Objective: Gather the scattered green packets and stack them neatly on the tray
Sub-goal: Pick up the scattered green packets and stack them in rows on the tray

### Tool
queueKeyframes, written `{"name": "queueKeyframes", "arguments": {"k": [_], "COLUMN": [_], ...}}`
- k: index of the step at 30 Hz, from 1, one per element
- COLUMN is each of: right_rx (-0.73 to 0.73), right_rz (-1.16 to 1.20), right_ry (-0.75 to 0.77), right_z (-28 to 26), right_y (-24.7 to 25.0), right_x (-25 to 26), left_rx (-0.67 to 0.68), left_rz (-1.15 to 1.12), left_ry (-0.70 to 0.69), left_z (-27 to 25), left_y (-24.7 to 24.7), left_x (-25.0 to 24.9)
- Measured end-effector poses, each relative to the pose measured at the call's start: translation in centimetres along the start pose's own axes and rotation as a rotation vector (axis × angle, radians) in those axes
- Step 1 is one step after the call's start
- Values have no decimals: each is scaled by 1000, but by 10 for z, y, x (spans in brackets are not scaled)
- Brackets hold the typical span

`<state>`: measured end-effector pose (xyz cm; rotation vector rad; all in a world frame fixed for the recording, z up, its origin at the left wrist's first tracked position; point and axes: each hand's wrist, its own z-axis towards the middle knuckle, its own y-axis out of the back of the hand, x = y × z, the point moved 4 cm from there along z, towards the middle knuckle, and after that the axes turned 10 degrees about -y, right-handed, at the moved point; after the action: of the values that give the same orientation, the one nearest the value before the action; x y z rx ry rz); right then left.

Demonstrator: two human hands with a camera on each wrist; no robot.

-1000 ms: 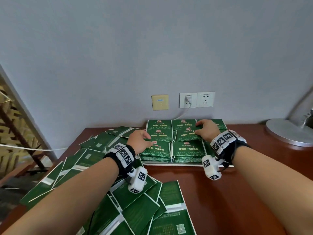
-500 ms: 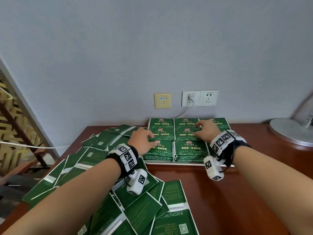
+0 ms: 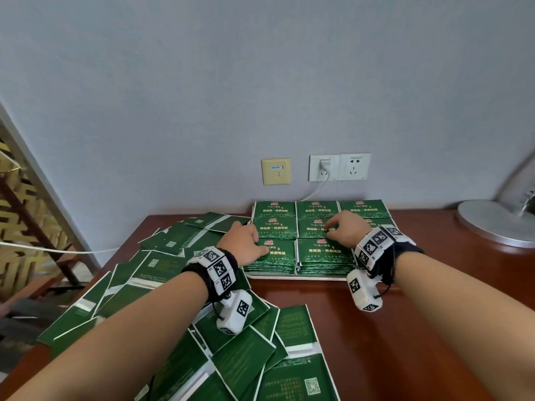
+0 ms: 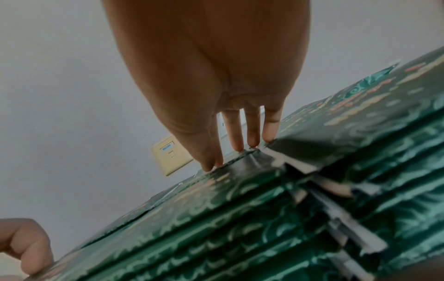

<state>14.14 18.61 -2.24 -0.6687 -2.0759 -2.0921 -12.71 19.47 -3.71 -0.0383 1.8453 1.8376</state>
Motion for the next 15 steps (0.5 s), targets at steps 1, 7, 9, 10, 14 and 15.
{"name": "queueKeyframes", "arguments": {"k": [1, 7, 9, 10, 14, 15], "right_rx": [6, -37, -63, -65, -67, -69], "right_rz": [-2, 6, 25, 33, 48, 56], "right_ry": [-2, 17, 13, 12, 13, 12], "right_z": [0, -7, -13, -17, -36, -43], "right_y": [0, 4, 9, 11, 21, 23], "right_x": [0, 3, 5, 6, 12, 14], "left_rx": [-2, -18, -35, -44, -81, -92], "left_rz": [-3, 17, 24, 23, 21, 20], "left_ry": [-1, -10, -11, -14, -56, -76], "left_z": [0, -5, -8, -11, -25, -30], "left_y": [0, 4, 10, 13, 30, 35], "left_x": [0, -2, -3, -4, -14, -18]}}
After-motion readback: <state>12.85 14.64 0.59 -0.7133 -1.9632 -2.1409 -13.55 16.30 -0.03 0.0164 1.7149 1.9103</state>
